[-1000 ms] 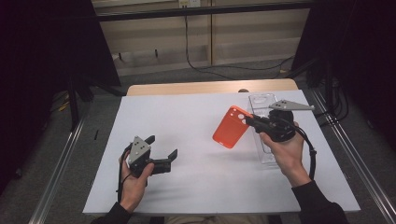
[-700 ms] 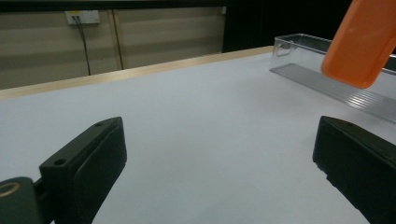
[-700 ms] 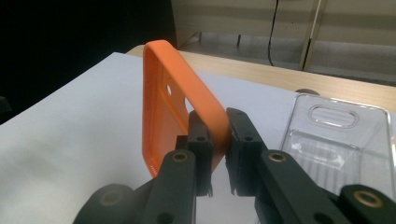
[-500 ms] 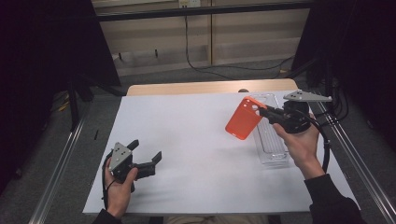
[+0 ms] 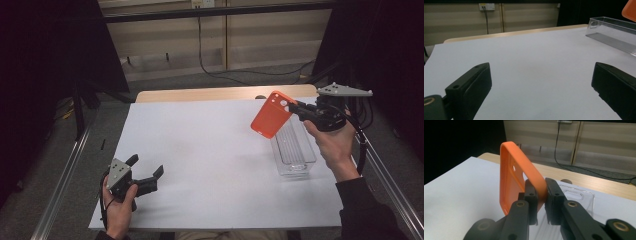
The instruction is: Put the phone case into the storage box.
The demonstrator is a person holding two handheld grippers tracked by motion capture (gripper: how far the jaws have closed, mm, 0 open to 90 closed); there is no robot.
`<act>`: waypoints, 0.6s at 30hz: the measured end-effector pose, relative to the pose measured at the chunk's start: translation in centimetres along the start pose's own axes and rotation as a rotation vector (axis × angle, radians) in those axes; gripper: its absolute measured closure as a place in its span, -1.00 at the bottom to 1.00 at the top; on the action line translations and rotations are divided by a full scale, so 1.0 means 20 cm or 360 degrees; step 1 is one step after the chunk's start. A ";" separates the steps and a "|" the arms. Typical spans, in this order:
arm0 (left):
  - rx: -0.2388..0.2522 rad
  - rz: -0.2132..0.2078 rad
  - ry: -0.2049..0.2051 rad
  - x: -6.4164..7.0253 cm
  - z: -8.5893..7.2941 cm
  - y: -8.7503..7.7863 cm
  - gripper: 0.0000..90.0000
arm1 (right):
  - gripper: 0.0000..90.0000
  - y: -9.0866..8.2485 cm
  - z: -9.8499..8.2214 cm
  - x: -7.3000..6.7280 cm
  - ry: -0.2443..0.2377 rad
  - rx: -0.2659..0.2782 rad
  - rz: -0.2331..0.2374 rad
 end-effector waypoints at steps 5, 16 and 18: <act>0.0025 -0.0017 -0.0038 -0.01 0.00 0.00 -0.94 | 0.80 0.01 0.01 0.07 0.0018 -0.0005 -0.0025; 0.0023 -0.0080 -0.0013 0.02 -0.02 -0.01 -0.95 | 0.80 0.03 0.05 0.21 0.0025 0.0033 -0.0083; 0.0008 -0.0076 -0.0019 0.02 -0.03 -0.01 -0.95 | 0.80 0.03 0.06 0.23 0.0021 0.0034 -0.0097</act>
Point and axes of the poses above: each handheld gripper's, and its own axes: y roughly forward along the jaws, z roughly out of its top, x roughly to its right, the point moved 6 cm from there along y, roughly forward along the jaws, and after that the axes turned 2 degrees about x, right-handed, at the moved point
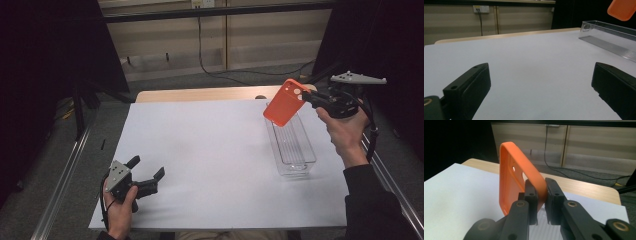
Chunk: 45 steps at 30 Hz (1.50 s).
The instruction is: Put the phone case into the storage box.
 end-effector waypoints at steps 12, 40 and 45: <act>0.0003 0.0001 0.0009 0.00 0.00 0.00 -0.95 | 0.80 0.09 0.05 0.12 -0.0093 0.0013 -0.0094; -0.0002 -0.0020 0.0005 0.00 -0.01 0.00 -0.95 | 0.80 0.38 -0.07 0.27 -0.0188 -0.0206 -0.0164; 0.0000 -0.0024 0.0010 0.00 -0.01 0.00 -0.95 | 0.80 0.41 -0.08 0.28 -0.0221 -0.0229 -0.0170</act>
Point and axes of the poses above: each handheld gripper's, and its own axes: y roughly forward along the jaws, z roughly out of its top, x roughly to its right, the point moved 6 cm from there along y, roughly forward along the jaws, and after that the axes turned 2 degrees about x, right-handed, at the moved point
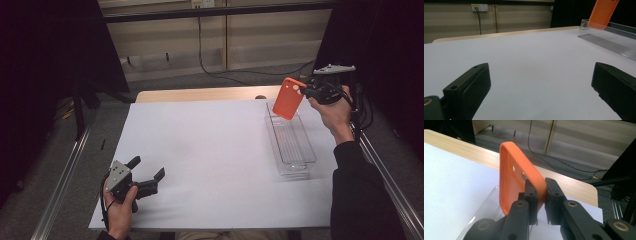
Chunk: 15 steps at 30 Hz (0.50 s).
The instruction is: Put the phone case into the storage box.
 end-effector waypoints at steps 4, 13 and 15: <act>-0.0008 -0.0008 -0.0003 0.01 0.00 0.01 -0.95 | 0.80 0.03 -0.01 -0.01 -0.0016 -0.0017 -0.0018; -0.0014 -0.0019 0.0009 0.01 0.00 0.01 -0.95 | 0.80 0.10 -0.02 -0.03 -0.0071 -0.0065 -0.0034; -0.0014 -0.0020 0.0010 0.01 0.00 0.01 -0.95 | 0.80 0.11 -0.02 -0.04 -0.0080 -0.0073 -0.0036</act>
Point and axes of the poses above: each handheld gripper's, and its own axes: y roughly forward along the jaws, z roughly out of its top, x roughly to its right, the point moved 6 cm from there along y, roughly forward along the jaws, and after that the axes turned 2 degrees about x, right-handed, at the moved point
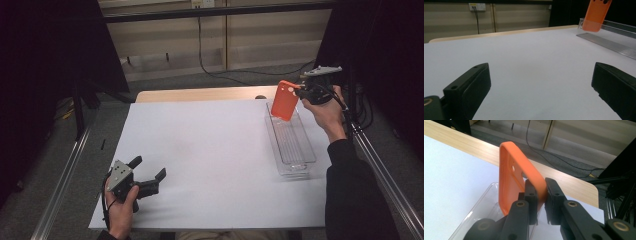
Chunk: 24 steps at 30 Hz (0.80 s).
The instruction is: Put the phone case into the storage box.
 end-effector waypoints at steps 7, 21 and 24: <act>0.0000 -0.0001 0.0002 0.00 0.00 0.00 -0.95 | 0.80 0.03 -0.01 0.00 -0.0001 -0.0018 -0.0020; 0.0003 -0.0001 -0.0001 0.00 0.00 0.00 -0.95 | 0.80 0.07 -0.03 -0.03 -0.0025 -0.0044 -0.0009; 0.0000 -0.0002 0.0002 0.00 0.00 0.00 -0.95 | 0.80 0.08 -0.03 -0.04 -0.0041 -0.0048 -0.0015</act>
Point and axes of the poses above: each handheld gripper's, and its own axes: y roughly forward along the jaws, z roughly out of its top, x roughly to its right, the point moved 6 cm from there along y, roughly forward along the jaws, and after that the axes turned 2 degrees about x, right-handed, at the moved point
